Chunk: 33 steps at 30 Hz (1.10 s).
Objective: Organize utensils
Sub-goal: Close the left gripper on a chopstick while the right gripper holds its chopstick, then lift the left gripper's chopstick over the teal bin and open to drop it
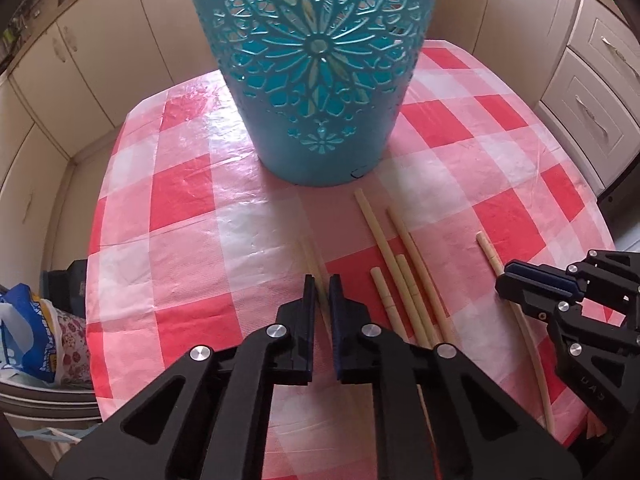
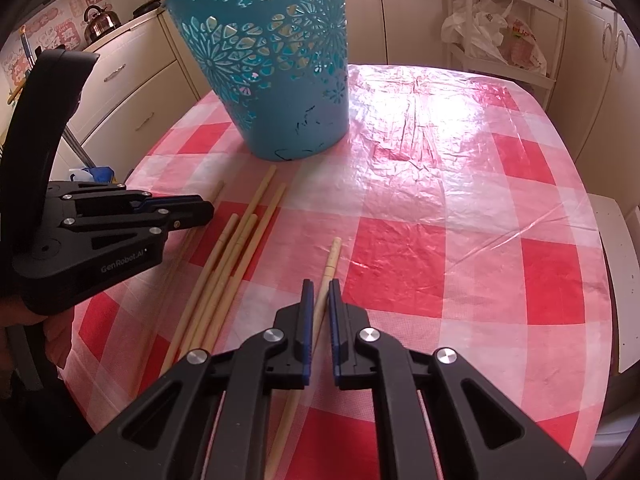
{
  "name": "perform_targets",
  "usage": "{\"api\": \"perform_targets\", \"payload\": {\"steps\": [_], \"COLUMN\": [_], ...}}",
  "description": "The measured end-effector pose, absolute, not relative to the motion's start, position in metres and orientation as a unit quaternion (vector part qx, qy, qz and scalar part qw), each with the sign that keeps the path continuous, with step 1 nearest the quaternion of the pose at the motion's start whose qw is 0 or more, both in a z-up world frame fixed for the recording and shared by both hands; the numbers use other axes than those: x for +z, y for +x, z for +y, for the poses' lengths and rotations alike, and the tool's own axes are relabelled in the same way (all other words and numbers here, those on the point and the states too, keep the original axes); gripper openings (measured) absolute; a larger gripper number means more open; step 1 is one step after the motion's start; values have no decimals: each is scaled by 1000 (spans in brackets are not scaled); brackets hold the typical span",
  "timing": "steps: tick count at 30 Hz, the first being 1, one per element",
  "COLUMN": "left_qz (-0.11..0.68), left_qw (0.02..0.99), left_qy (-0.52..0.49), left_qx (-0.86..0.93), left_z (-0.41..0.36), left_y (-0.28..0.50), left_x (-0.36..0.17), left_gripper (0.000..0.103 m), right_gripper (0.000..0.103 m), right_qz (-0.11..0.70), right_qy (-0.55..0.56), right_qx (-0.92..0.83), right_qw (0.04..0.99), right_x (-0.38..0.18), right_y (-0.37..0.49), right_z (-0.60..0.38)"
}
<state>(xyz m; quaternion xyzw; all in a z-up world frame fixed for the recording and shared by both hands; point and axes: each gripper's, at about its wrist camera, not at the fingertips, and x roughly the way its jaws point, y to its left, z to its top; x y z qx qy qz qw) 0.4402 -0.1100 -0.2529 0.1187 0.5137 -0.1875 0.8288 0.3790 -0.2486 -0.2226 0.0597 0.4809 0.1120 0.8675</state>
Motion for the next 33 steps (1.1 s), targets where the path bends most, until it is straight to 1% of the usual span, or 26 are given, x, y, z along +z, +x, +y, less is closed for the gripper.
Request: {"api": "perform_targets", "payload": {"steps": [2,5,12,15,19,23,26,33], "left_qz": [522,524,527,527,506,458,402,225], "left_qw": [822,821,820,819,834,860,886,941], "left_qy": [96,91,114,111,82,47,19,-53], "left_qx": [-205,-207,-194,-196,-205,-219,-232,-247], "left_z": [-107,-106,-109,-111,-101,-86,-74,-68], "left_y": [442,443,440,438,435,426,419,424], "left_x": [-254,-253,-254,-253,-233,-190,-153,-72], "left_gripper": [5,5,5,5,5,5,5,5], "right_gripper": [8,8,8,7,6,6,6,6], "right_qz": [481,481,484,482,483,486,486,485], "right_qy": [62,63,52,52,80,118,134,146], "right_qx": [112,113,114,113,115,119,119,114], "right_qw": [867,867,866,868,864,858,855,855], "right_x": [-223,-223,-223,-223,-224,-225,-226,-226], "right_y": [379,379,380,379,379,381,382,383], "right_z": [-249,-249,-246,-246,-254,-264,-267,-269]}}
